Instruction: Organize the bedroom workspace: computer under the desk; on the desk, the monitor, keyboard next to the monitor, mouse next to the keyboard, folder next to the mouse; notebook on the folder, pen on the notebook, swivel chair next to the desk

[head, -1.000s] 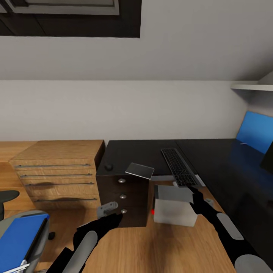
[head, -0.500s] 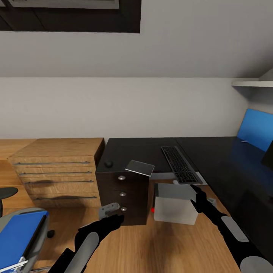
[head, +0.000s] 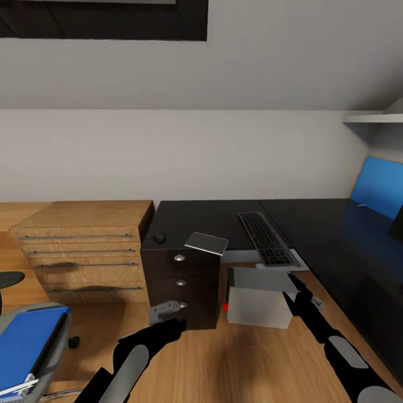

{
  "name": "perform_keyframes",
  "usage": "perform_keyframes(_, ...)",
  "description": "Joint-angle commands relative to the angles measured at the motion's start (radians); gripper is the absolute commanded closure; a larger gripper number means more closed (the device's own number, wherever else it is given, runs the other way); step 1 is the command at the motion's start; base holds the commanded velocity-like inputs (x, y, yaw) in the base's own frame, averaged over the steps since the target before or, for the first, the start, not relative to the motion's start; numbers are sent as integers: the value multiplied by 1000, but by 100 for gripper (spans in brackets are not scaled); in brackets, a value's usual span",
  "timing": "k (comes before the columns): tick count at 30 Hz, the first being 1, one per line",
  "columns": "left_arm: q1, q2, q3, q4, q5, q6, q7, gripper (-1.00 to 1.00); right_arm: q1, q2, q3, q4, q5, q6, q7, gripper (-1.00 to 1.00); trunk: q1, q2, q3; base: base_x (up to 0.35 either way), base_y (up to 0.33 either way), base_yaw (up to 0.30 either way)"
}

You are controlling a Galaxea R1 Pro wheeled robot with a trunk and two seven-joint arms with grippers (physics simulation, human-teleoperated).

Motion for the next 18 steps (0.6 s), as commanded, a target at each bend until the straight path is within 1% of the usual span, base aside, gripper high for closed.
perform_keyframes(1,-1,1,-4,-1,9,-1,11,-100,-1,0,-2,2,-8,9,5,-100,4,-8,-4,0,0,0)
perform_keyframes(5,-1,1,-9,-1,9,-2,11,-100,-1,-1,-2,7,-8,8,18,-100,19,-36,-17,0,0,0)
perform_keyframes(18,-1,1,-12,-1,10,-2,11,-100,-1,1,-1,7,-7,5,23,-100,69,-127,-57,0,0,0)
